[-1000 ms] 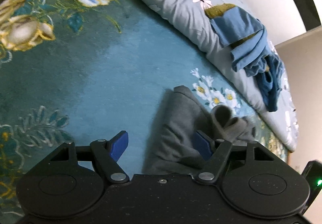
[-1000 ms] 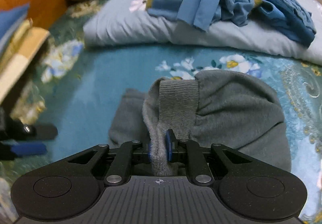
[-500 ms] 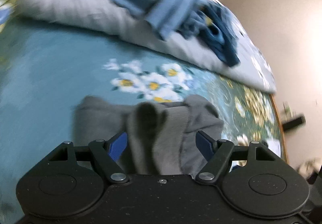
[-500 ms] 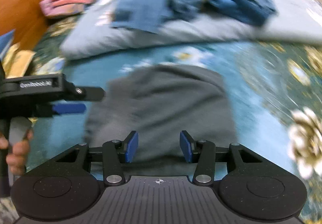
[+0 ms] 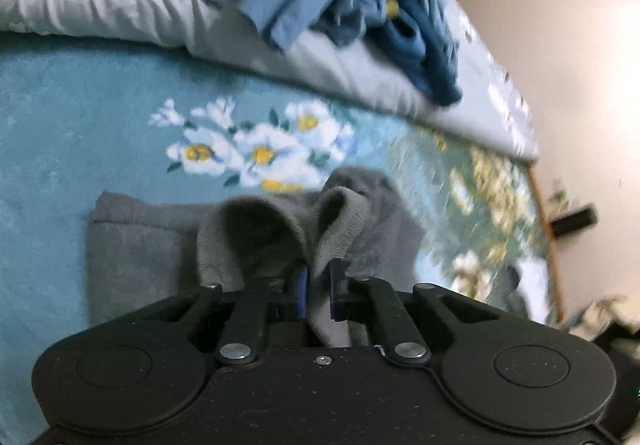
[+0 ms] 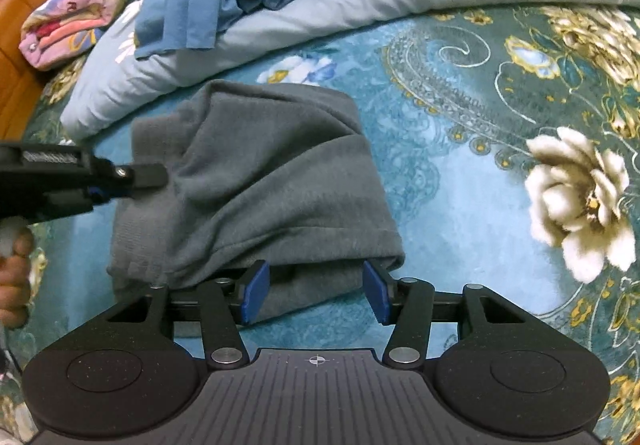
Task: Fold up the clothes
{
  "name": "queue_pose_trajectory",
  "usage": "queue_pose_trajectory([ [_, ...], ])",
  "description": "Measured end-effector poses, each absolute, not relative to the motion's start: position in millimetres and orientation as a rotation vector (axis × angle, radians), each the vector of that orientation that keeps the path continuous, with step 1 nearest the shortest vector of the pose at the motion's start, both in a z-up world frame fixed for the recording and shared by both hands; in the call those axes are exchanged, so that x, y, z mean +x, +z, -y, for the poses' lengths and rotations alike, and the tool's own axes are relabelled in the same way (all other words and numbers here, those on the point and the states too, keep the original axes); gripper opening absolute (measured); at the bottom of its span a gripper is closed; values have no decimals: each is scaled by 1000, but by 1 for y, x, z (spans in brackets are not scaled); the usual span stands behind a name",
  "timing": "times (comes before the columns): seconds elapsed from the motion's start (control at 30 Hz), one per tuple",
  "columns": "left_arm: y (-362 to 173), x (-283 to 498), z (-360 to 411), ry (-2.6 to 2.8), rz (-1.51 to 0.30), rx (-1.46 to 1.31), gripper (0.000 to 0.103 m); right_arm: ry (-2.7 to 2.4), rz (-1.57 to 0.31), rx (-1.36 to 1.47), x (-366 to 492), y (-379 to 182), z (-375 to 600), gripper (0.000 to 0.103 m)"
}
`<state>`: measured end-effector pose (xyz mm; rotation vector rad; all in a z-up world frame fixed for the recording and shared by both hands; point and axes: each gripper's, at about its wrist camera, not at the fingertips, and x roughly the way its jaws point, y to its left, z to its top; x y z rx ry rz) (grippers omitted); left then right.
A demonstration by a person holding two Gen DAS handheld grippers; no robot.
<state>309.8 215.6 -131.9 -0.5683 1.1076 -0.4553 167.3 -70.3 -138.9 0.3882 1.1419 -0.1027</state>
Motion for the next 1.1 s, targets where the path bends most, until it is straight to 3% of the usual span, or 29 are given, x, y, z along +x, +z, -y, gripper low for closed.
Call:
queue_pose_trajectory([
  [0.13,-123,313,-226,-416,-1088,-647,6,-101,-1143,403,169,-140,76,50],
  [0.33,-176,314,-259,-250,-1234,-566,7,-103,-1156,417,172,-147,80,50],
  [0.47,-178,308,-259,-265,-1234,-591,22,-100,-1166,421,173,-151,78,50],
  [0.53,-173,304,-258,-267,-1225,-584,46,-99,-1176,421,173,-153,77,50],
  [0.57,-171,301,-259,-264,-1224,-575,49,-100,-1177,424,173,-153,77,50],
  [0.8,-172,275,-262,-313,-1289,-661,65,-107,-1175,422,175,-153,77,50],
  [1.1,-177,267,-255,-291,-1273,-737,68,-108,-1180,423,173,-151,75,50],
])
